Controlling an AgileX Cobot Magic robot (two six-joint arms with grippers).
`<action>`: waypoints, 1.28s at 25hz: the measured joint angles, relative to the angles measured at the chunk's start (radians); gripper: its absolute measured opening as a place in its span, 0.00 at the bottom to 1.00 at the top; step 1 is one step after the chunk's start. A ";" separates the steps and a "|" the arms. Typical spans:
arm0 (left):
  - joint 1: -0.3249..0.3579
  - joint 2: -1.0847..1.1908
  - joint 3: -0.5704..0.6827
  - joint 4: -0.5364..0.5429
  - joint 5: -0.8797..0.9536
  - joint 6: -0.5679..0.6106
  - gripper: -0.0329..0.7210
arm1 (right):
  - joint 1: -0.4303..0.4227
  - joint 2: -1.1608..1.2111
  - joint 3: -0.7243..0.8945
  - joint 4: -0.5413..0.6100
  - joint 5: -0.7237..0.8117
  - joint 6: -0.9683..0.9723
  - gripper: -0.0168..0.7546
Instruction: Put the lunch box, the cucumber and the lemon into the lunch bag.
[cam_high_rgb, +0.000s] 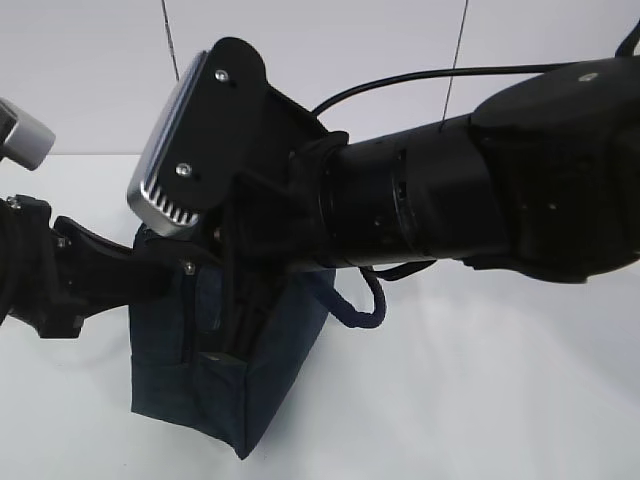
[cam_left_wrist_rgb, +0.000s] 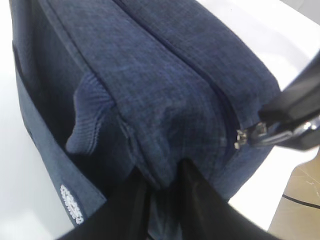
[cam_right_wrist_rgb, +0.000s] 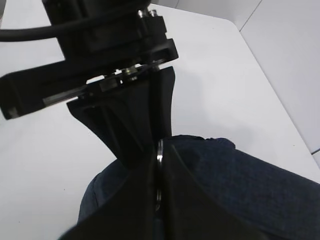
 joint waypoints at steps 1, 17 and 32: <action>0.000 0.000 0.000 0.000 0.000 0.000 0.21 | 0.000 0.000 0.000 0.000 0.002 0.000 0.03; 0.000 -0.016 0.000 0.048 -0.014 -0.022 0.04 | 0.000 0.000 0.000 0.000 0.007 0.000 0.03; 0.000 -0.016 0.000 0.055 -0.003 -0.033 0.04 | 0.000 -0.015 0.000 0.043 -0.034 0.003 0.03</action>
